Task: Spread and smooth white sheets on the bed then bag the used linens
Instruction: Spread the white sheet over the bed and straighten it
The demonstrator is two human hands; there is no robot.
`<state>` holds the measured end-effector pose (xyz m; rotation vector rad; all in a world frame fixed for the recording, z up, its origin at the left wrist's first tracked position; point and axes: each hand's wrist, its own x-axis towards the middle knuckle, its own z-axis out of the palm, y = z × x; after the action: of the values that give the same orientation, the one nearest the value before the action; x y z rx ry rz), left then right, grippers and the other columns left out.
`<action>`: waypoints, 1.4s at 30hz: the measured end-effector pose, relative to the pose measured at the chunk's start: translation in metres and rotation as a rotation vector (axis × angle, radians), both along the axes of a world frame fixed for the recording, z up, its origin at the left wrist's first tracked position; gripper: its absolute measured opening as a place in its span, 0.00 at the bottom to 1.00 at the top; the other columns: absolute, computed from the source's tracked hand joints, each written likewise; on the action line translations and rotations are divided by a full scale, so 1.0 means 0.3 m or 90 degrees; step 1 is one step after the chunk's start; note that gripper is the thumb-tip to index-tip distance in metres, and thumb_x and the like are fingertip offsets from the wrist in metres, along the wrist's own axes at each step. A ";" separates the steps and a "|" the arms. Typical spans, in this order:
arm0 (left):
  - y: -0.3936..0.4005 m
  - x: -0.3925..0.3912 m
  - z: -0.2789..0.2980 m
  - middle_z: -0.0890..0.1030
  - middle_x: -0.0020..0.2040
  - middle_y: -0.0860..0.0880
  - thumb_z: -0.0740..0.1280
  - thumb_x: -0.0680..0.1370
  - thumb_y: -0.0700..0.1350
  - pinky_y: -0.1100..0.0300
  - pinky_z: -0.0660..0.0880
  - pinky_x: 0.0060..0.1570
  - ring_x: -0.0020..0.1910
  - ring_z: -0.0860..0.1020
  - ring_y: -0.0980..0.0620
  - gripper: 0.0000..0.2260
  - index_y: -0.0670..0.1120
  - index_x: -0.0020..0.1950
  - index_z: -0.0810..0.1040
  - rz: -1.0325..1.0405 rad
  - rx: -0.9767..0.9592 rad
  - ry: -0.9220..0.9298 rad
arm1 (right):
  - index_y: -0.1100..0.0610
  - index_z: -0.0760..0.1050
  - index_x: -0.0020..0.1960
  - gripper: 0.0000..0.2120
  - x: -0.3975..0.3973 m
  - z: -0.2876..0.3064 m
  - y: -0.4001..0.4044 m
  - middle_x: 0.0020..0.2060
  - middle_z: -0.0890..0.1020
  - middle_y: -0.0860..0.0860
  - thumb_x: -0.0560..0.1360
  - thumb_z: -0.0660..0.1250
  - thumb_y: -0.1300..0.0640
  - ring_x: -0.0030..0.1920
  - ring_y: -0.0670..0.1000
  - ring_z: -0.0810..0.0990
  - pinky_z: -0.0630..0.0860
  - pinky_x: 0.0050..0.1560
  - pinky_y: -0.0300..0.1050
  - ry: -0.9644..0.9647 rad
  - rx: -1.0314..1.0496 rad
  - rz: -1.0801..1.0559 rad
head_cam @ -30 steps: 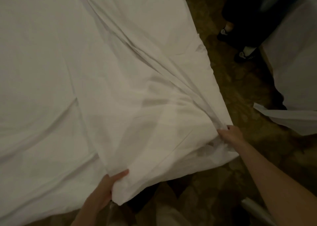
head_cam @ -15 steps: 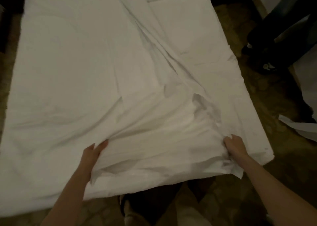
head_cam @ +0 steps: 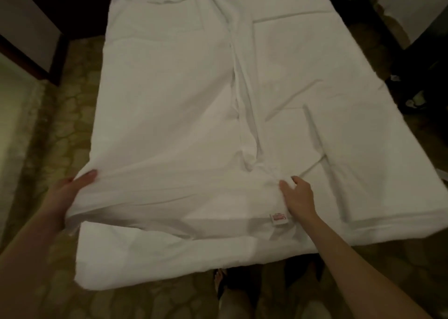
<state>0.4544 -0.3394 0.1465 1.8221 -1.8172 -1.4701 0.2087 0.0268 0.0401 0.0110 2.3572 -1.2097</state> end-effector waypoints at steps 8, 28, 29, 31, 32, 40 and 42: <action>0.117 0.238 -0.375 0.79 0.53 0.39 0.70 0.77 0.50 0.49 0.72 0.51 0.47 0.76 0.42 0.21 0.36 0.61 0.77 -0.046 0.089 -0.142 | 0.63 0.72 0.48 0.12 0.294 -0.244 0.140 0.43 0.76 0.55 0.82 0.57 0.55 0.48 0.57 0.75 0.66 0.48 0.44 -0.071 0.134 -0.104; 0.210 0.395 -0.485 0.80 0.48 0.43 0.70 0.77 0.45 0.53 0.74 0.43 0.46 0.77 0.44 0.18 0.37 0.64 0.74 0.090 0.191 -0.046 | 0.67 0.76 0.51 0.18 0.203 -0.149 0.095 0.45 0.77 0.57 0.82 0.57 0.52 0.48 0.56 0.75 0.67 0.48 0.44 -0.008 0.119 -0.126; 0.225 0.383 -0.504 0.79 0.48 0.41 0.70 0.76 0.46 0.53 0.73 0.41 0.45 0.76 0.43 0.20 0.36 0.64 0.75 0.065 0.181 -0.084 | 0.68 0.76 0.52 0.19 0.235 -0.178 0.134 0.47 0.78 0.59 0.83 0.57 0.52 0.49 0.58 0.76 0.69 0.48 0.45 -0.034 0.137 -0.123; 0.242 0.353 -0.532 0.77 0.51 0.40 0.70 0.77 0.46 0.52 0.74 0.43 0.47 0.75 0.42 0.22 0.34 0.64 0.74 0.019 0.156 -0.153 | 0.65 0.76 0.46 0.19 0.282 -0.219 0.192 0.42 0.79 0.57 0.83 0.55 0.52 0.48 0.60 0.76 0.68 0.42 0.44 -0.107 0.141 -0.105; 0.242 0.338 -0.540 0.77 0.53 0.39 0.71 0.77 0.46 0.50 0.73 0.46 0.48 0.74 0.42 0.22 0.33 0.65 0.73 -0.002 0.142 -0.189 | 0.62 0.75 0.42 0.18 0.290 -0.237 0.207 0.38 0.77 0.55 0.83 0.55 0.51 0.46 0.59 0.76 0.67 0.40 0.44 -0.136 0.144 -0.095; 0.130 0.206 -0.570 0.74 0.66 0.37 0.74 0.73 0.48 0.47 0.68 0.58 0.61 0.73 0.38 0.29 0.38 0.70 0.71 -0.099 0.106 -0.280 | 0.61 0.71 0.63 0.23 0.127 -0.283 0.149 0.53 0.76 0.54 0.75 0.70 0.49 0.47 0.51 0.74 0.69 0.47 0.43 -0.180 0.209 0.035; 0.118 0.144 -0.571 0.77 0.59 0.38 0.72 0.75 0.49 0.50 0.69 0.53 0.53 0.75 0.41 0.23 0.37 0.66 0.75 -0.075 0.089 -0.226 | 0.61 0.71 0.63 0.25 0.077 -0.279 0.081 0.55 0.78 0.55 0.73 0.72 0.49 0.49 0.53 0.76 0.71 0.48 0.45 -0.134 0.200 0.055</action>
<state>0.4976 -0.3039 -0.0249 2.1977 -2.0564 -1.4161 0.2319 0.0512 -0.0438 0.1338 2.3085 -0.7502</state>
